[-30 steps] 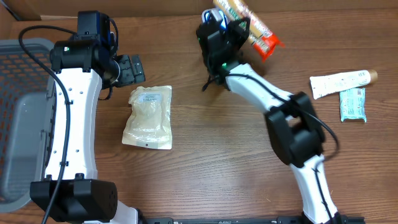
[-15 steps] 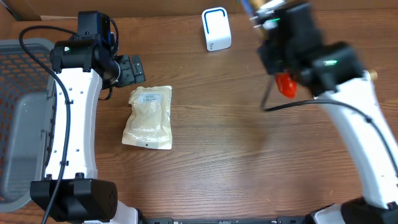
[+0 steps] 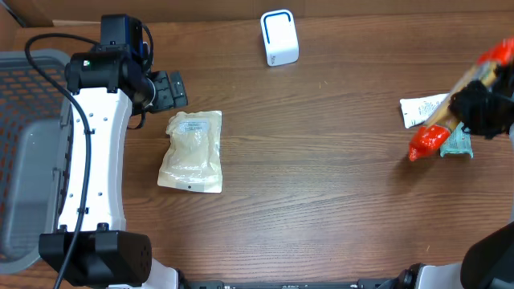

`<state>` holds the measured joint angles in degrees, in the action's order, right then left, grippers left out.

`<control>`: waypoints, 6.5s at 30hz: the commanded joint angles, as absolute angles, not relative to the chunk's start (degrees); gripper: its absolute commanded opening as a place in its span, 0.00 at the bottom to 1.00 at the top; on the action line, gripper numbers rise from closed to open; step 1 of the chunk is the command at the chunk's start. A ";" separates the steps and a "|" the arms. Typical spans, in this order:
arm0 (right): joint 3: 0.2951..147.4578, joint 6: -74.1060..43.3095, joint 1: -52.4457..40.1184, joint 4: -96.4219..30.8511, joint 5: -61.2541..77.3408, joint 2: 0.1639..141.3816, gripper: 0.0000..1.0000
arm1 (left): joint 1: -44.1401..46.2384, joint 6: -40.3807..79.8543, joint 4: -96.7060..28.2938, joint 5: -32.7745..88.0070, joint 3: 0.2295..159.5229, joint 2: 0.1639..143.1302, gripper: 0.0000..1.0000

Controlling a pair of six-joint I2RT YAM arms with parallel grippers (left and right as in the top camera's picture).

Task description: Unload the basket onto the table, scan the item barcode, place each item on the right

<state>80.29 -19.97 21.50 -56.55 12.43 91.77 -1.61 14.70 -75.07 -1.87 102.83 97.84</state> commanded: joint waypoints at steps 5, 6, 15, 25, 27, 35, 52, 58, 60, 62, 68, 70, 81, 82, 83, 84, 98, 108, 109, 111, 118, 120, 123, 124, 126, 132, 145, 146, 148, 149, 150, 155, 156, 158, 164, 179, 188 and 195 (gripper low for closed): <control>61.63 -27.05 26.04 -31.16 18.28 89.23 0.04 | -1.43 15.46 -74.91 -1.45 102.85 98.26 0.99; 59.99 -27.07 26.09 -28.77 17.21 89.23 0.11 | -1.43 15.46 -74.91 -1.43 102.85 98.26 1.00; 55.59 -27.00 26.06 -24.77 14.59 89.14 0.86 | -1.43 15.46 -74.91 -1.43 102.85 98.26 1.00; 68.40 -20.64 22.83 -44.66 22.20 82.72 1.00 | -1.43 15.46 -74.91 -1.43 102.85 98.26 1.00; 71.53 -18.39 20.25 -48.38 25.02 81.34 1.00 | -1.43 15.46 -74.94 -1.45 102.85 98.26 1.00; 73.56 -16.12 -2.68 -44.16 36.32 84.09 1.00 | -1.43 15.46 -74.91 -1.43 102.85 98.26 1.00; 73.58 -22.96 -44.40 -9.56 24.45 111.79 1.00 | -1.43 15.46 -74.91 -1.43 102.85 98.26 0.99; 73.58 -22.90 -48.62 -1.91 24.43 117.10 0.82 | -1.43 15.46 -74.91 -1.43 102.85 98.26 1.00; 73.58 -22.92 -49.93 0.05 23.70 118.32 0.68 | -1.43 15.44 -74.91 -1.45 102.85 98.26 0.99; 73.58 -22.94 -51.33 1.17 20.67 119.46 0.56 | -1.43 15.46 -74.91 -1.45 102.85 98.26 0.99; 73.56 -22.70 -54.85 0.97 10.98 121.30 0.38 | -1.43 15.46 -74.91 -1.45 102.85 98.26 1.00; 73.56 -22.76 -55.75 -0.01 10.26 122.43 0.39 | -1.43 15.46 -74.91 -1.43 102.85 98.26 0.99; 73.58 -37.80 -51.11 -17.58 3.14 124.25 0.44 | -1.43 15.46 -74.91 -1.45 102.85 98.26 1.00; 73.63 -37.74 -49.95 -18.65 4.03 124.11 0.44 | -1.43 15.46 -74.91 -1.45 102.85 98.26 1.00; 73.67 -37.76 -48.80 -19.81 4.45 123.90 0.44 | -1.43 15.46 -74.91 -1.45 102.85 98.26 0.99; 73.76 -37.76 -47.83 -20.62 4.60 123.74 0.44 | -1.43 15.46 -74.91 -1.43 102.85 98.26 0.99; 77.23 -37.85 -34.17 -37.19 38.76 121.95 0.65 | -1.43 15.46 -74.91 -1.45 102.85 98.26 0.99; 77.10 -56.47 -46.57 -34.61 27.57 122.02 0.99 | -1.43 15.46 -74.91 -1.45 102.85 98.26 0.99; 77.10 -57.80 -47.24 -33.26 26.37 122.13 1.00 | -1.43 15.46 -74.91 -1.45 102.85 98.26 1.00; 77.10 -60.23 -48.12 -30.61 23.83 122.45 0.99 | -1.43 15.46 -74.91 -1.43 102.85 98.26 1.00; 77.10 -62.28 -51.13 -16.36 15.31 124.33 0.96 | -1.43 15.46 -74.91 -1.43 102.85 98.26 1.00; 77.10 -63.79 -51.72 -15.14 12.12 124.57 0.93 | -1.43 15.46 -74.91 -1.43 102.85 98.26 1.00; 77.10 -64.75 -51.79 -14.55 8.03 125.08 0.81 | -1.43 15.46 -74.91 -1.43 102.85 98.26 1.00; 77.10 -64.75 -51.79 -14.57 6.66 125.29 0.75 | -1.43 15.46 -74.91 -1.43 102.85 98.26 1.00; 77.10 -64.73 -51.79 -14.57 4.82 126.13 0.66 | -1.43 15.46 -74.91 -1.45 102.85 98.26 1.00; 77.17 -54.22 -51.53 -15.94 5.80 127.74 0.04 | -1.43 15.46 -74.91 -1.43 102.85 98.26 1.00; 77.32 -32.21 -43.51 -23.92 22.37 119.33 0.04 | -1.43 15.46 -74.91 -1.45 102.85 98.26 1.00; 77.32 -31.07 -42.76 -25.10 22.74 118.78 0.04 | -1.43 15.46 -74.91 -1.43 102.85 98.26 1.00; 77.34 -27.90 -40.93 -28.27 22.81 117.16 0.04 | -1.43 15.46 -74.91 -1.43 102.85 98.26 1.00; 77.34 -26.13 -39.99 -29.85 22.81 116.18 0.04 | -1.43 15.46 -74.91 -1.43 102.85 98.26 1.00; 77.34 -24.32 -39.05 -31.46 22.76 115.15 0.04 | -1.43 15.46 -74.91 -1.43 102.85 98.26 1.00; 77.34 -17.85 -33.63 -39.81 21.08 107.63 0.04 | -1.43 15.46 -74.91 -1.43 102.85 98.26 1.00; 77.34 -16.12 -32.14 -41.87 21.08 105.16 0.04 | -1.43 15.46 -74.91 -1.43 102.85 98.26 1.00; 77.36 -14.50 -30.65 -44.18 21.08 102.41 0.04 | -1.43 15.46 -74.91 -1.45 102.85 98.26 1.00; 77.38 -9.80 -29.08 -51.64 17.80 95.59 0.04 | -1.43 15.46 -74.91 -1.45 102.85 98.26 1.00; 86.96 -9.34 -28.80 -61.91 13.61 94.06 0.04 | -1.43 15.46 -74.91 -1.45 102.85 98.26 1.00; 102.39 -9.10 -31.86 -75.92 3.81 94.06 0.04 | -1.43 15.46 -74.91 -1.45 102.85 98.26 0.99; 102.32 -11.97 -41.06 -75.33 1.48 98.24 0.04 | -1.43 15.46 -74.91 -1.43 102.85 98.26 0.99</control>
